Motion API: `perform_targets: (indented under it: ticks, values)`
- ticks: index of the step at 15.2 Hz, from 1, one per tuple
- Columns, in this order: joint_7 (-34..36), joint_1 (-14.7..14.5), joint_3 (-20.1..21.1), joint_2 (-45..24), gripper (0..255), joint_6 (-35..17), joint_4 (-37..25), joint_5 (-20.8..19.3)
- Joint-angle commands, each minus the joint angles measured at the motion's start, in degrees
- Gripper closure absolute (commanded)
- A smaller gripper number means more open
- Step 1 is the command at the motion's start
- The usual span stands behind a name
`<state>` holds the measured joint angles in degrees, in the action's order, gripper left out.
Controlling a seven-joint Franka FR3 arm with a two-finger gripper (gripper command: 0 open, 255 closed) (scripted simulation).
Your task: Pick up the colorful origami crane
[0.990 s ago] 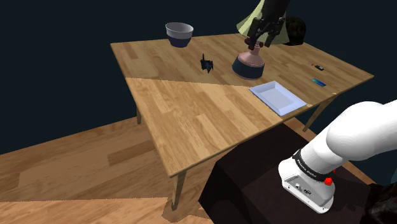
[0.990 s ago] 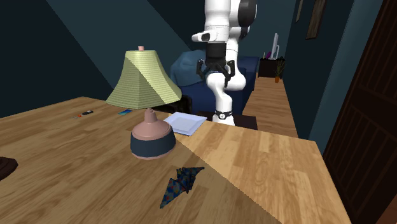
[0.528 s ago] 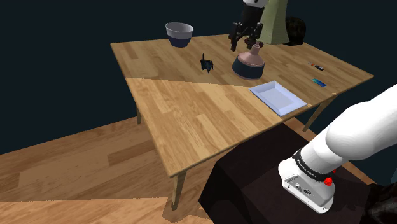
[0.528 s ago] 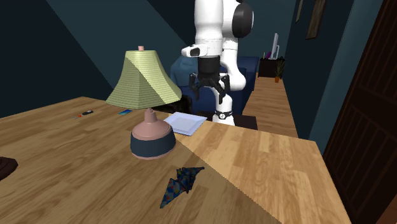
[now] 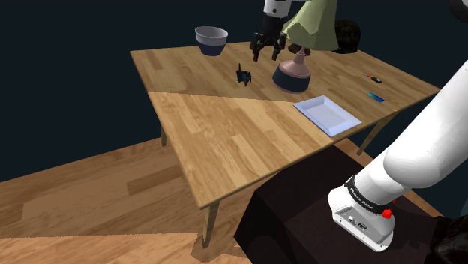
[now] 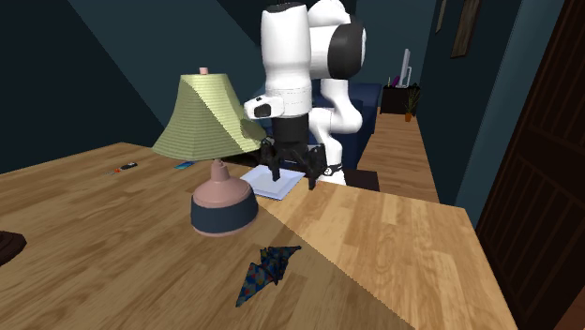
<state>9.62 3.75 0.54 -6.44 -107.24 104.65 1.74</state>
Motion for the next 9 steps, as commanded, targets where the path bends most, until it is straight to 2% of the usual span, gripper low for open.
perform_targets:
  ticks: [1, 9]
  values:
    - [0.8, 0.1, -0.1, -4.8, 0, -0.2, -4.3, 0.2]
    - [2.8, 0.9, -0.7, -25.2, 0, 3.2, -26.8, 1.4]
